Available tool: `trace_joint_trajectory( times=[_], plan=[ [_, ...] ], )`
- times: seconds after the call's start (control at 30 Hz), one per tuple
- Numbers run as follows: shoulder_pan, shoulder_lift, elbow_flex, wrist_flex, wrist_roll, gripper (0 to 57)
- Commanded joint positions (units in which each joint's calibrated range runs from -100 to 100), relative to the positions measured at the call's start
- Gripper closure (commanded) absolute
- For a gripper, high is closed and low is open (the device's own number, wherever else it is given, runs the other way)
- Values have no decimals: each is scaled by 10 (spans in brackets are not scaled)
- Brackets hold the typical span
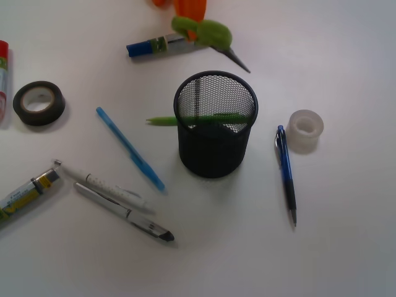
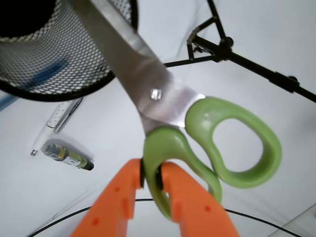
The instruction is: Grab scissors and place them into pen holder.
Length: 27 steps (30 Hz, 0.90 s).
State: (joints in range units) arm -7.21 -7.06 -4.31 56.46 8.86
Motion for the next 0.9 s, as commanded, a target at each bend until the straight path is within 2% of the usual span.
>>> trace_joint_trajectory(
  times=[0.0, 0.27, 0.5, 0.57, 0.73, 0.87],
  plan=[
    [18, 11, 40, -77, 17, 572],
    [43, 7, 97, -135, 29, 572],
    [16, -74, 185, -133, 19, 561],
    [13, -103, 213, -135, 12, 510],
    [11, -150, 287, -181, 10, 324],
    [13, -155, 309, -206, 10, 263]
  ],
)
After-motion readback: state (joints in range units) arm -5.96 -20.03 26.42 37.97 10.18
